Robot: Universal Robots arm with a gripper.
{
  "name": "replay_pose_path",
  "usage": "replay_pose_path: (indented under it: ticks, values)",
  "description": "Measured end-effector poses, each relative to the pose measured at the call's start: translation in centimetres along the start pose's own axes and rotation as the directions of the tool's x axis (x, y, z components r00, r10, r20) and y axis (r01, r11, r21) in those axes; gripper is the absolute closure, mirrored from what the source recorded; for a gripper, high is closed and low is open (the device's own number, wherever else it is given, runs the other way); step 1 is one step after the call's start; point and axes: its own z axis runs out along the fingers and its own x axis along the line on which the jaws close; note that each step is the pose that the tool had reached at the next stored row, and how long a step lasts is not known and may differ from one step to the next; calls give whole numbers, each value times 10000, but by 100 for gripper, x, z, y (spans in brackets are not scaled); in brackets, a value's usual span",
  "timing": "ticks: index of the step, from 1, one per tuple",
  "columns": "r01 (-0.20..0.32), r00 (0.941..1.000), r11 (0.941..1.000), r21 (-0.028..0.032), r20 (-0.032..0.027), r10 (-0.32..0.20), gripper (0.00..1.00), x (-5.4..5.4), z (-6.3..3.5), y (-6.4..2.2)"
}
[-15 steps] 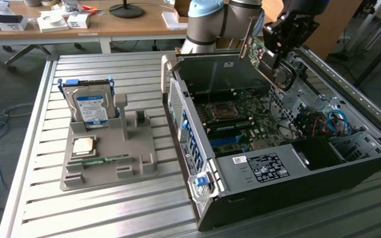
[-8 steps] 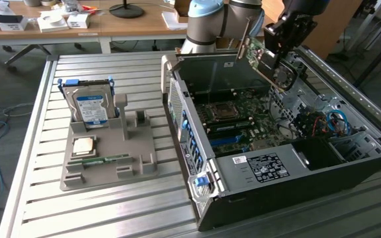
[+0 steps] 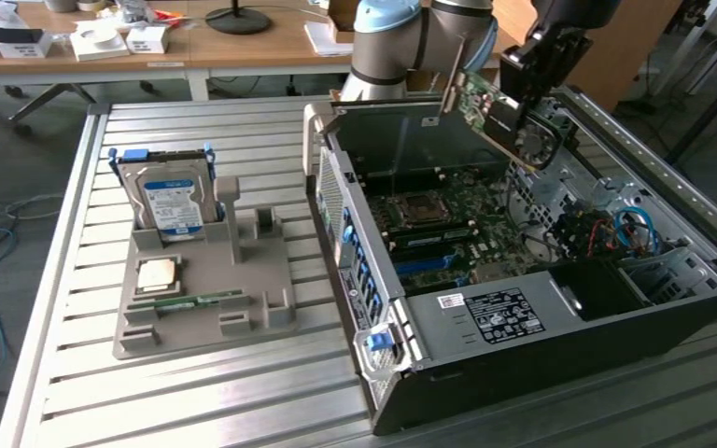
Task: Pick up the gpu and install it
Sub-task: 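Insert the gpu into the slot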
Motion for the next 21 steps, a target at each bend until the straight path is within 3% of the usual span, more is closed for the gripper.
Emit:
replay_pose_path:
  ticks: [5,10,15,21]
  values:
    - [574,9983,9984,1,-31,-574,73,1,0,0]
    - [1183,9930,9930,-1,-64,-1183,73,1,0,0]
    - [1797,9837,9837,-10,-93,-1798,73,1,0,1]
    - [2522,9676,9677,-26,-127,-2522,73,0,0,1]
